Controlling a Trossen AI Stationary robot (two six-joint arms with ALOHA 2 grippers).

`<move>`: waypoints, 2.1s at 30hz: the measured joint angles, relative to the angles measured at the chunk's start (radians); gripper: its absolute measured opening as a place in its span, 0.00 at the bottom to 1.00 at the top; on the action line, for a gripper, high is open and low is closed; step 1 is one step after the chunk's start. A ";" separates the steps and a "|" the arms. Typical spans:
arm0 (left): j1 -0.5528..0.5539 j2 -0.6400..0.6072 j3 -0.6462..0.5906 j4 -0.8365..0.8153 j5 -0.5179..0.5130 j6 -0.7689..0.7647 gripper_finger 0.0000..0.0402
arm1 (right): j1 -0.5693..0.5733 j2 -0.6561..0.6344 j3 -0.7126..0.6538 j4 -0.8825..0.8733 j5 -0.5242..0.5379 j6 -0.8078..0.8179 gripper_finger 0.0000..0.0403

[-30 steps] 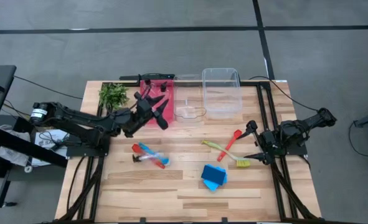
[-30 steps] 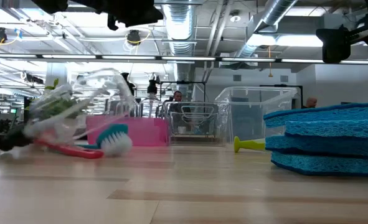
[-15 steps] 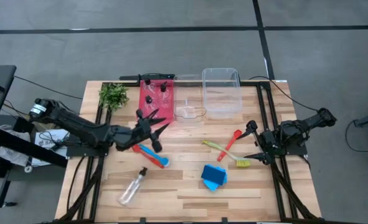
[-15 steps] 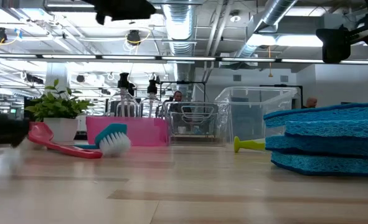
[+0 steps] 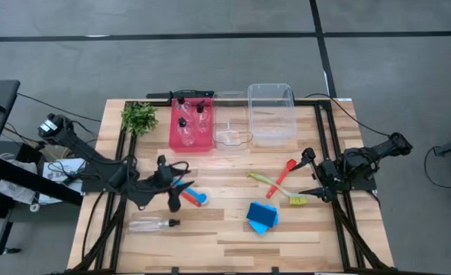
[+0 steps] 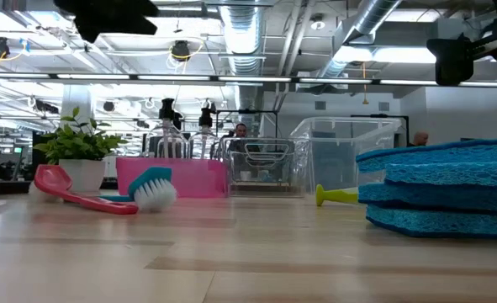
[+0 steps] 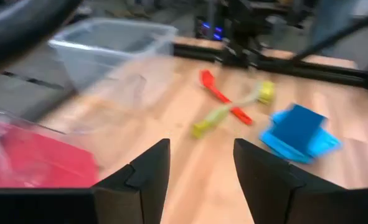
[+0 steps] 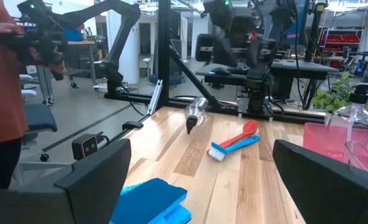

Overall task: Pick & Place Kitchen Sink Supplies
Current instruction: Put the spray bottle into the pink bin

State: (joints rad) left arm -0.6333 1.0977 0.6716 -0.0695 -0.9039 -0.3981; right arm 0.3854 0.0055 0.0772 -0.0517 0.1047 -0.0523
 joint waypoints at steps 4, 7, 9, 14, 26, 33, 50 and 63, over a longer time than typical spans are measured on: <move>-0.030 -0.010 0.002 -0.097 0.141 -0.119 0.43 | 0.000 0.000 0.000 0.000 0.000 0.000 0.96; -0.034 -0.013 0.002 -0.248 0.310 -0.247 0.41 | 0.000 0.000 0.000 0.000 0.000 0.000 0.96; -0.034 -0.013 0.001 -0.332 0.437 -0.311 0.39 | 0.000 0.000 0.000 0.000 0.000 0.000 0.96; -0.036 -0.009 0.001 -0.376 0.702 -0.348 0.33 | 0.000 0.000 0.000 0.000 0.000 0.000 0.96; -0.048 -0.009 0.001 -0.341 0.897 -0.364 0.25 | 0.000 0.000 0.000 0.000 0.000 0.000 0.96; -0.047 -0.009 0.001 -0.315 0.901 -0.314 0.26 | 0.000 0.000 0.000 0.000 0.000 0.000 0.96; -0.086 0.067 0.000 -0.334 0.973 -0.159 0.48 | 0.000 0.000 0.000 0.000 0.000 0.000 0.96; -0.109 0.105 0.029 -0.209 1.048 -0.239 0.47 | 0.000 0.000 0.000 0.000 0.000 0.000 0.96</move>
State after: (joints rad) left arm -0.7420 1.2022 0.7006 -0.2789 0.1439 -0.6374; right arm 0.3855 0.0055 0.0772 -0.0517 0.1051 -0.0523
